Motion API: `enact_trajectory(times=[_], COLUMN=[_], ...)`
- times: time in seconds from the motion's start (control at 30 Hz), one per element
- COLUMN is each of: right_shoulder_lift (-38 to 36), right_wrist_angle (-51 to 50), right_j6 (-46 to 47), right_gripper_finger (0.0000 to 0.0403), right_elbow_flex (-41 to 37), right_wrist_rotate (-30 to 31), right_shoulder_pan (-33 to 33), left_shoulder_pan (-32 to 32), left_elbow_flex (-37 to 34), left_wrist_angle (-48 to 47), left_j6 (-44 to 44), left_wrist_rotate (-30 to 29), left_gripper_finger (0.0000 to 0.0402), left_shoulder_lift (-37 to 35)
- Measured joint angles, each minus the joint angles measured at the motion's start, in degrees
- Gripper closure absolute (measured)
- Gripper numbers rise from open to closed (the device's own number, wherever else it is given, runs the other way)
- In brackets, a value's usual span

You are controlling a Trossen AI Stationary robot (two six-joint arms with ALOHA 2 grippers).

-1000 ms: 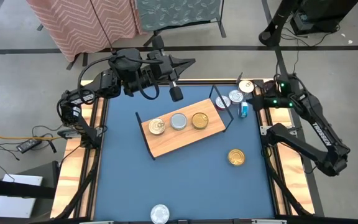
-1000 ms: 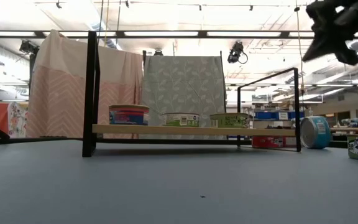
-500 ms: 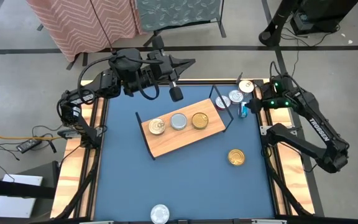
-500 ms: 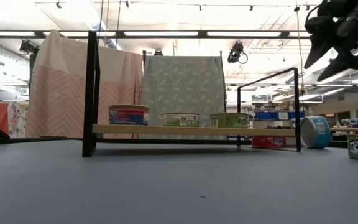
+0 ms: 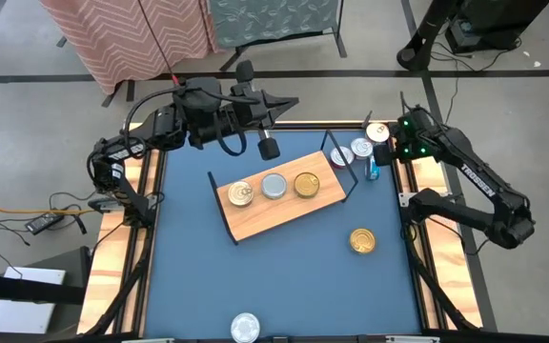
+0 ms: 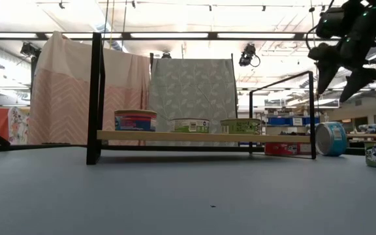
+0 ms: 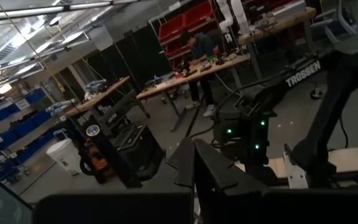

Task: Stack canned seafood by type on shelf
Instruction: Put the yellow tuna can on the shelf

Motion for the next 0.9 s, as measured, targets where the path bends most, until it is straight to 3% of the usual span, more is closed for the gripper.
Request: enact_trajectory(times=[0.33, 0.5, 0.9], right_shoulder_lift=[2.6, 2.5, 2.5], right_wrist_angle=[11.2, 11.9, 19.6], right_j6=[9.6, 10.0, 13.7], right_gripper_finger=[0.0053, 0.0055, 0.0061], right_elbow_flex=[-9.6, -11.1, -18.0], right_wrist_rotate=[1.8, 5.3, 5.3], right_shoulder_pan=[6.6, 6.9, 6.9], left_shoulder_pan=[0.0, 0.0, 0.0], left_elbow_flex=[0.0, 0.0, 0.0], left_wrist_angle=[-3.3, -3.2, -3.1], left_j6=[0.1, 0.2, 0.2], left_wrist_rotate=[0.0, 0.0, 0.0], left_gripper_finger=[0.0396, 0.0396, 0.0396], left_shoulder_lift=[0.0, 0.0, 0.0])
